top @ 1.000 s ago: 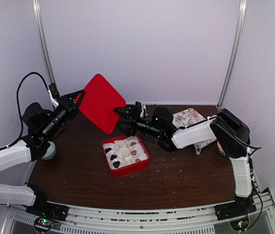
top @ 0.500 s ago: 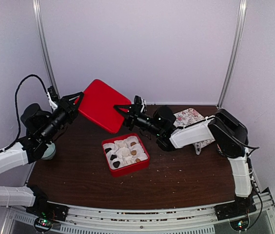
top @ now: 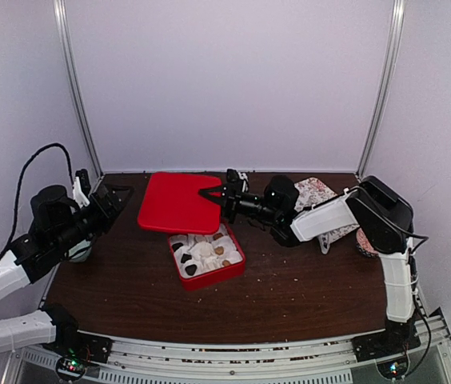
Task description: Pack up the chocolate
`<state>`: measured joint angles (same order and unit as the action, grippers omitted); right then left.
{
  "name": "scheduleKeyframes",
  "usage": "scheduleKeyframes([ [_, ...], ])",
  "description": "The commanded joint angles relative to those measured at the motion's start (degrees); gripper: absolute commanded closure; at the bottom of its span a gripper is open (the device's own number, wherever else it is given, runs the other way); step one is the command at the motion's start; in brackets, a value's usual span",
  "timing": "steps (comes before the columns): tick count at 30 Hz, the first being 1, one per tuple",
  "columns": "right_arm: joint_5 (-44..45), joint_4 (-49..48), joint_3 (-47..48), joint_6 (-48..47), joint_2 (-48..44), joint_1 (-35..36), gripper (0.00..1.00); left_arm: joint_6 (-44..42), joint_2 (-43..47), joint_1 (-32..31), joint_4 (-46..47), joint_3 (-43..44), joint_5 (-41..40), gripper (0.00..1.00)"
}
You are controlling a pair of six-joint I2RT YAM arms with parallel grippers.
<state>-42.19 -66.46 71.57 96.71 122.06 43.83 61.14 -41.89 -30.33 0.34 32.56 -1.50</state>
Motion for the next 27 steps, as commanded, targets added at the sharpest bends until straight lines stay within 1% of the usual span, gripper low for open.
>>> scheduleKeyframes([
  [1, -11.69, 3.86, -0.34, -0.89, -2.83, -1.14, 0.93, -3.48, -0.05, 2.45, -10.01, -0.64, 3.77, 0.11],
  [4, -16.55, 12.57, 0.46, -5.69, -3.26, -1.53, 0.93, -3.9, -2.53, 2.76, -9.35, -1.21, 6.37, 0.1],
  [7, -18.63, 25.79, 0.76, -14.37, -4.45, -2.22, 0.93, -4.72, -6.55, 2.81, -8.36, -0.47, 8.47, 0.1],
  [9, -19.08, 38.49, 2.68, -23.22, -5.3, -2.78, 0.92, -5.25, -9.27, 2.78, -8.29, 0.16, 9.23, 0.1],
  [10, -18.72, 49.35, 4.51, -28.72, -5.81, -3.05, 0.92, -5.35, -10.45, 2.77, -8.1, 0.3, 9.53, 0.11],
  [11, -18.2, 57.62, 6.79, -34.73, -5.97, -3.27, 0.92, -5.37, -11.38, 2.79, -7.73, 0.31, 9.75, 0.12],
  [13, -17.85, 68.64, 11.36, -42.91, -5.27, -3.68, 0.92, -5.13, -12.92, 2.72, -6.71, 0.16, 10.17, 0.14],
  [15, -17.84, 72.75, 13.95, -46.2, -4.48, -4.02, 0.92, -5.01, -14.93, 2.64, -5.89, 0.09, 10.67, 0.17],
  [20, -18.35, 78.39, 18.32, -50.62, -2.16, -5.16, 0.91, -5.27, -19.78, 1.47, -3.77, 0.35, 12.16, 0.21],
  [23, -18.92, 80.65, 20.32, -52.25, -0.61, -5.71, 0.9, -5.48, -23.43, 0.37, -2.62, 0.98, 13.27, 0.24],
  [27, -20.28, 80.83, 22.01, -52.41, 0.96, -6.13, 0.9, -5.14, -27.1, -0.7, -0.78, 1.77, 13.58, 0.27],
])
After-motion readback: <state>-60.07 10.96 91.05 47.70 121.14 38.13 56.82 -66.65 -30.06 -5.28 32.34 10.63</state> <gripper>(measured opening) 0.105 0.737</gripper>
